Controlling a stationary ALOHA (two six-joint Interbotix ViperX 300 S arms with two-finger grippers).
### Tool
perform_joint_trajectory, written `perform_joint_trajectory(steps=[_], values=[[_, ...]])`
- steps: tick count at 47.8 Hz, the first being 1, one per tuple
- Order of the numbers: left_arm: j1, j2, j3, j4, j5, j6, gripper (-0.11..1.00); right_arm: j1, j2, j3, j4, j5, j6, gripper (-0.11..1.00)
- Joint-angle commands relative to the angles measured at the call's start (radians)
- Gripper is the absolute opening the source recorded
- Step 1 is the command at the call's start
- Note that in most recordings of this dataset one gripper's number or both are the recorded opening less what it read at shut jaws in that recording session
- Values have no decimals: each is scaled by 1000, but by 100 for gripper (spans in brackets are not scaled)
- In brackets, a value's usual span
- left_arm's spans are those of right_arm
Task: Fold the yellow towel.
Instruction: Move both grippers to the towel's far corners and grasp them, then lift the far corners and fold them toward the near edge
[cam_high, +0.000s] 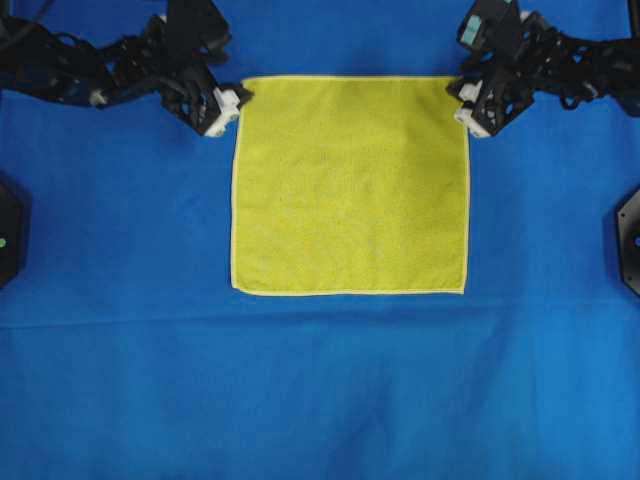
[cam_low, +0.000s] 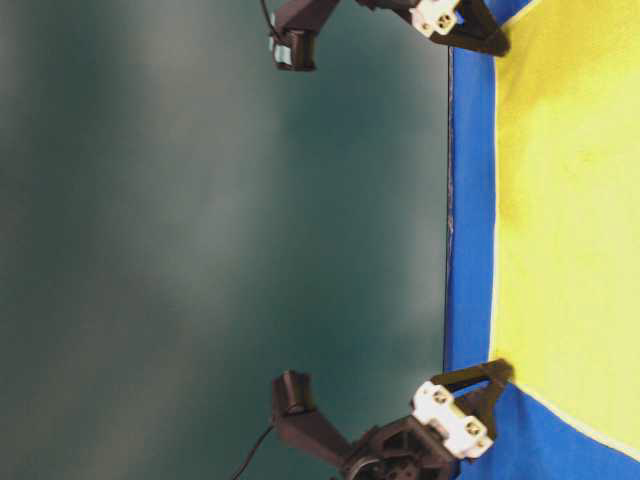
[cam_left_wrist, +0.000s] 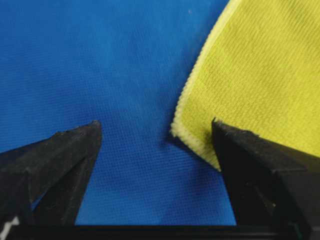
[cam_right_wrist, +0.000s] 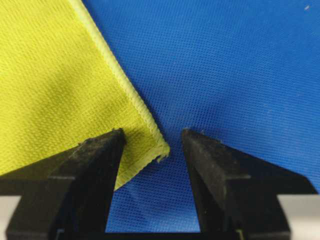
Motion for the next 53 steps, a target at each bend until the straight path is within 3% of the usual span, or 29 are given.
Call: perform_joint_trajectory(steps=[1,6,9,16,23,43,53], values=[[2,-2,-26,0,-8,-2,83,-8,-2,-15,-2,-12,2,54],[0,0,-28,-2,5,0,80,-8,2,-9,-2,-11,2,51],[0,0,-26,0,26,0,74,-8,2,-6,-2,-12,2,43],[-11,-2,-26,0,57,18,40,-6,0,-5,-2,-8,3,5],[-26,-5,-28,0,63,46,3,-3,-5,-5,0,-9,11,3],[-34,-163,-34,0,143,55,2,-3,-153,26,20,38,15,3],[-58,-176,-11,0,144,54,2,8,-210,49,21,40,17,3]])
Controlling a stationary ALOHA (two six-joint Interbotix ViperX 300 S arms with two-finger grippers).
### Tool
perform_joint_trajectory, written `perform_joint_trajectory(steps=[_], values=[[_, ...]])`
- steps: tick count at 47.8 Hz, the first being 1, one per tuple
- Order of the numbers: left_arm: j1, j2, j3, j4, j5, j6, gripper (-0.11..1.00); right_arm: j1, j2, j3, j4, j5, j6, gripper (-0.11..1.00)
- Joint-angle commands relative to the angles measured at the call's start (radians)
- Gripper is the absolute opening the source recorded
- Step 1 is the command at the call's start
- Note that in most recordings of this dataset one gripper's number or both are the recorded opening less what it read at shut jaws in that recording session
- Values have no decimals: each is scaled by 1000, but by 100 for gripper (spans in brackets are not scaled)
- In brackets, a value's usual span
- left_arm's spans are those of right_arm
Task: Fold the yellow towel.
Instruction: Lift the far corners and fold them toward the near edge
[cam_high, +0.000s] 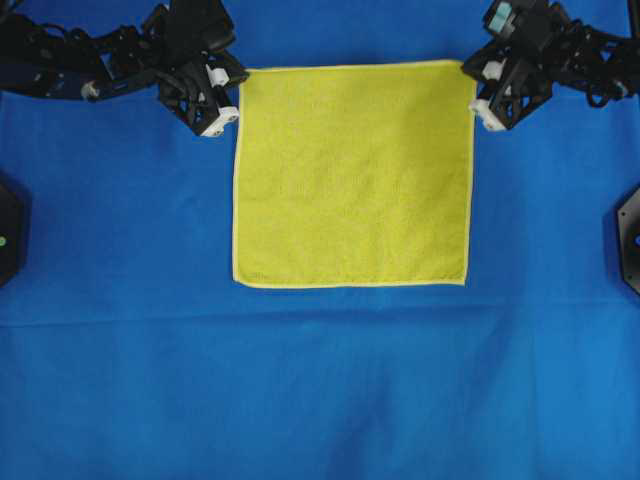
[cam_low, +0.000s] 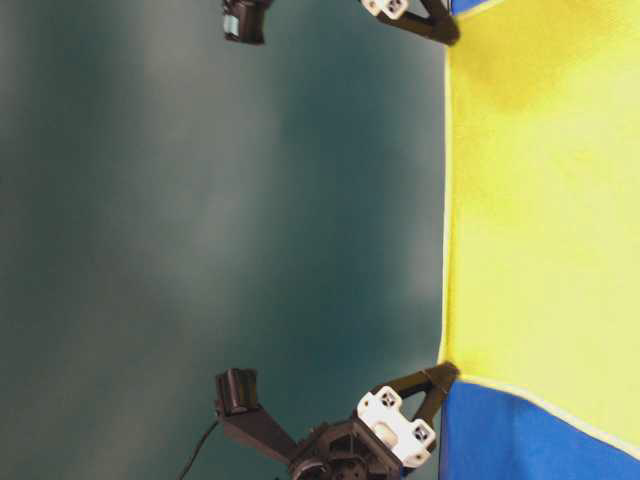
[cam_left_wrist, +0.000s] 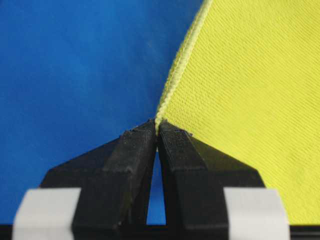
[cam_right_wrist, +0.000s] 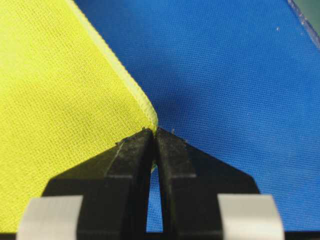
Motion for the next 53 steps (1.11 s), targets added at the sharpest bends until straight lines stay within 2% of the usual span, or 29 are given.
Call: perform_joint_trajectory(steps=[1,6,13,24,32,37,45,53], values=[[-17,-31,2,0,-2,0,2,9,-35,2,3,-2,2,3],[-38,-37,11,0,0,-3,2,38,-57,8,6,12,17,3],[-107,-69,29,0,29,-17,2,120,-110,20,9,66,58,3],[-291,-135,48,-2,121,-32,2,313,-190,72,11,155,179,3],[-428,-140,51,-2,163,-84,2,474,-210,97,11,192,291,3],[-488,-140,57,-2,166,-109,2,554,-210,101,11,212,354,3],[-558,-140,77,-2,166,-126,2,629,-210,107,11,210,399,3],[-600,-135,95,-2,149,-138,2,652,-204,115,11,209,411,3]])
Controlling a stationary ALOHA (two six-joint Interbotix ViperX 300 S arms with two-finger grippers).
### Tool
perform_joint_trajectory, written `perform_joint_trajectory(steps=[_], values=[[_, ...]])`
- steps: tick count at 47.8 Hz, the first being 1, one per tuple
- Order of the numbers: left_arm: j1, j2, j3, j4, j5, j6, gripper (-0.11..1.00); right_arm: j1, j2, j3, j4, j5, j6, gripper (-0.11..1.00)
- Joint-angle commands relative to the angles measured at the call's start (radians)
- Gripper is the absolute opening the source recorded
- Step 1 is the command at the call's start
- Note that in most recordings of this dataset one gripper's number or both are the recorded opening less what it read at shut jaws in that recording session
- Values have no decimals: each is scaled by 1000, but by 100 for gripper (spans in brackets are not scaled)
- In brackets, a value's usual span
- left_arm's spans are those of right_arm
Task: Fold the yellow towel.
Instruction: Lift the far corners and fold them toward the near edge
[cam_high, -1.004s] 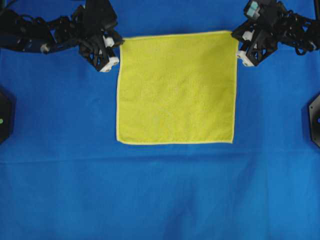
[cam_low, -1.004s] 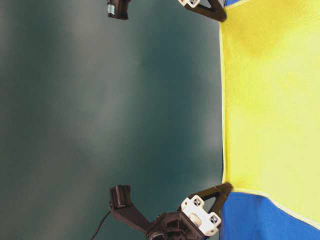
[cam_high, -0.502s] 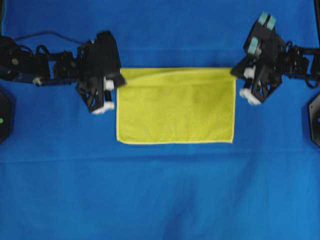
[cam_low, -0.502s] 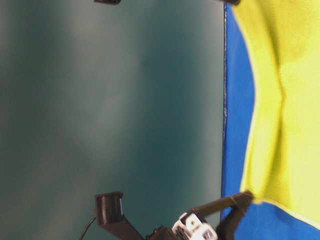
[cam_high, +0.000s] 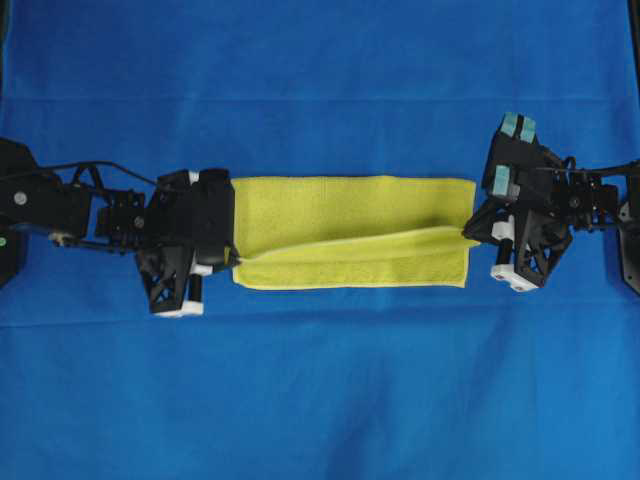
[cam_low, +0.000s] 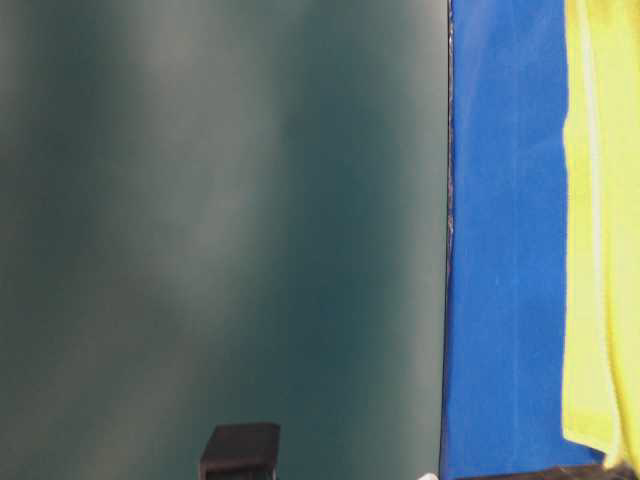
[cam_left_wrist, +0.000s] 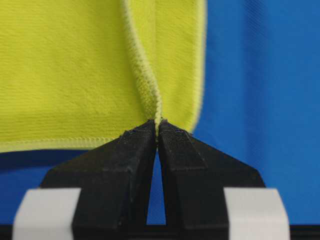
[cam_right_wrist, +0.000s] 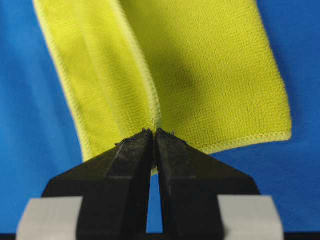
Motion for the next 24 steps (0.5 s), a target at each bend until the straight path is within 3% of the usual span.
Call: perform_joint_trajectory(steps=[1,20,24], values=[[-12,-12,-5,-2,-15,-3,2,5,-3,-8,2,-5,5,3],[-28,-2,-8,-2,-74,-3,3,40,23,-15,2,-21,8,3],[-28,-2,-9,-2,-74,-3,10,44,23,-15,6,-21,8,3]])
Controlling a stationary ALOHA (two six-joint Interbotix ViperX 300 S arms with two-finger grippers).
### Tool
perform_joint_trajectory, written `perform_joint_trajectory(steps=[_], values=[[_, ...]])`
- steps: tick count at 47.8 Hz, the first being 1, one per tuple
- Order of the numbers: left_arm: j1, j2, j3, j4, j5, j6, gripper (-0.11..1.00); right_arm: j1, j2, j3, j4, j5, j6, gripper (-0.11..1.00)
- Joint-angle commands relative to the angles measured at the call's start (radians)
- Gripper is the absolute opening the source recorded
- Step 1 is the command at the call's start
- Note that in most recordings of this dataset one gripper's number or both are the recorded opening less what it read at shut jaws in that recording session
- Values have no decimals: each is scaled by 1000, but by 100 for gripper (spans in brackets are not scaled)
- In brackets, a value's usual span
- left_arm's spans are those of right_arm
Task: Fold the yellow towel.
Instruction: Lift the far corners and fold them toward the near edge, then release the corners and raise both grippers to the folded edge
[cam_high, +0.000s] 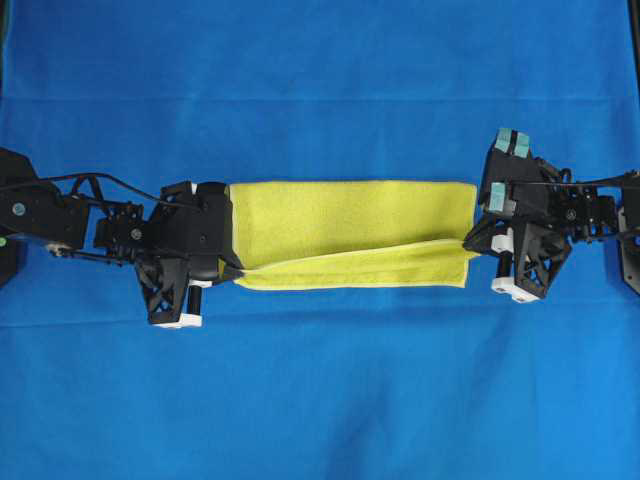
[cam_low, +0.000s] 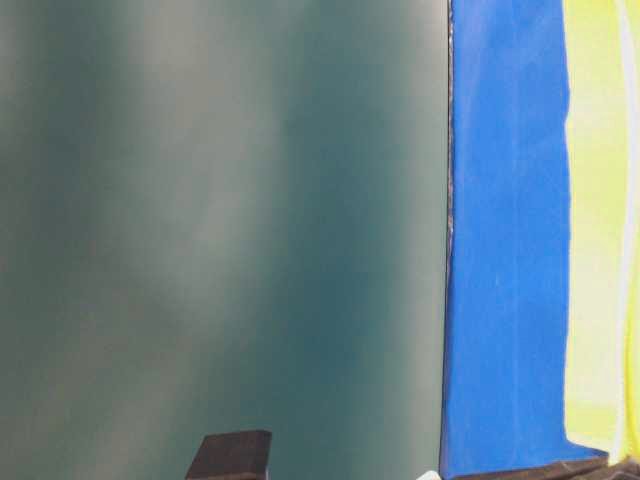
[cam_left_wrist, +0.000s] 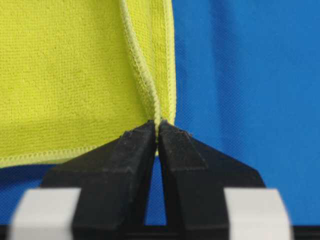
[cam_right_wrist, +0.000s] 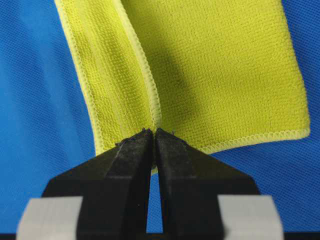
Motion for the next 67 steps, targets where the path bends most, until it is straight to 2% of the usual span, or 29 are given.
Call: perform_joint_trajectory(steps=[1,8,10,12,16,19,24,28,34,44,56,67], values=[[-5,-8,-12,-3,-11,2,14,11,-3,-17,9,-9,2,4],[-8,-12,-15,-2,-8,3,44,35,-5,-23,15,-12,0,6],[-8,-17,-17,-2,-5,5,55,43,-6,-25,15,-11,0,17],[-9,-23,-18,-2,-2,6,59,46,-11,-28,15,-11,0,30],[-9,-46,-25,-2,11,15,59,48,-31,-29,12,-6,-3,54],[-8,-66,-29,-2,25,25,59,46,-52,-32,3,-5,-9,65],[20,-91,-35,-2,35,48,59,23,-95,-31,-37,-8,-12,58],[63,-83,-37,-2,35,67,59,-37,-98,-29,-55,-11,-12,60],[129,-66,-43,-2,35,87,59,-141,-54,-32,-80,-8,-15,60],[224,5,-48,-2,31,91,59,-235,63,-46,-124,-12,-15,60],[279,89,-61,-2,31,92,59,-296,160,-60,-155,-43,-15,60],[305,114,-60,-2,31,92,59,-302,186,-61,-160,-51,-15,60]])
